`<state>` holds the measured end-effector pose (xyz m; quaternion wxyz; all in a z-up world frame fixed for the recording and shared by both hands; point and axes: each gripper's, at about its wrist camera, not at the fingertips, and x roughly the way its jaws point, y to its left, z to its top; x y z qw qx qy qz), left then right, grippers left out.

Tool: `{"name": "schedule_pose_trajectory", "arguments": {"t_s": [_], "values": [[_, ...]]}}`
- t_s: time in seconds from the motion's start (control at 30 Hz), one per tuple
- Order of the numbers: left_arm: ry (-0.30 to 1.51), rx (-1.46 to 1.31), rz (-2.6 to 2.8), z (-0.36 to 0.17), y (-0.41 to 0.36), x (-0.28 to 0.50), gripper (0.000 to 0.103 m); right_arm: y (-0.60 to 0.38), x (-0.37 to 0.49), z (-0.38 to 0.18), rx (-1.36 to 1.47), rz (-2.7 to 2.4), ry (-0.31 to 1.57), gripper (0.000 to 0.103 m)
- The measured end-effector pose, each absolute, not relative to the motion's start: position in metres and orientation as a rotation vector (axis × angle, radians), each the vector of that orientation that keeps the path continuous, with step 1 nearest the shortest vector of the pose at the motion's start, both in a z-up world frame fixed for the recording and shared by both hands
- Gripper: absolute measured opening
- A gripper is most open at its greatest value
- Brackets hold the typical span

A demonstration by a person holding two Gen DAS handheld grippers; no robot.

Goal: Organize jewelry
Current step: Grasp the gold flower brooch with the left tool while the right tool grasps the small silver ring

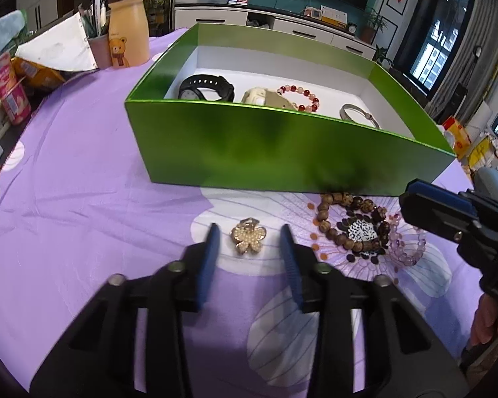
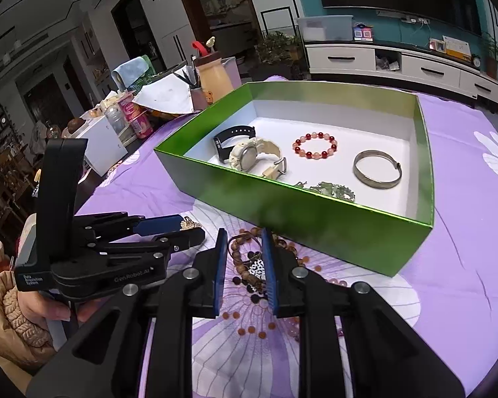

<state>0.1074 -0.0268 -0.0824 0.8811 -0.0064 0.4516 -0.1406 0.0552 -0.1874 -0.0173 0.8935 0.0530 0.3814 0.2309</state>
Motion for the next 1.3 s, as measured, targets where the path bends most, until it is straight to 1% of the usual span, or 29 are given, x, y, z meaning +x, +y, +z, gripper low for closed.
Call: {"name": "schedule_pose_trajectory", "arguments": {"t_s": [0.03,0.07,0.3,0.9,1.3], "values": [[0.939,-0.004,-0.288,-0.083,-0.028,0.108,0.022,-0.188,0.055,-0.017,0.11,0.478,0.79,0.021],[0.938,-0.003,-0.288,-0.083,-0.027,0.108,0.022,-0.188,0.054,-0.017,0.112,0.477,0.788,0.021],[0.944,-0.035,-0.288,-0.081,-0.022,0.103,0.021,-0.192,0.046,-0.012,0.118,0.467,0.774,0.021],[0.917,-0.085,-0.292,-0.054,-0.009,0.057,0.021,-0.193,0.015,0.007,0.112,0.471,0.737,0.021],[0.852,-0.091,-0.286,-0.027,-0.004,0.041,0.021,-0.192,0.001,0.026,0.091,0.479,0.704,0.021]]}}
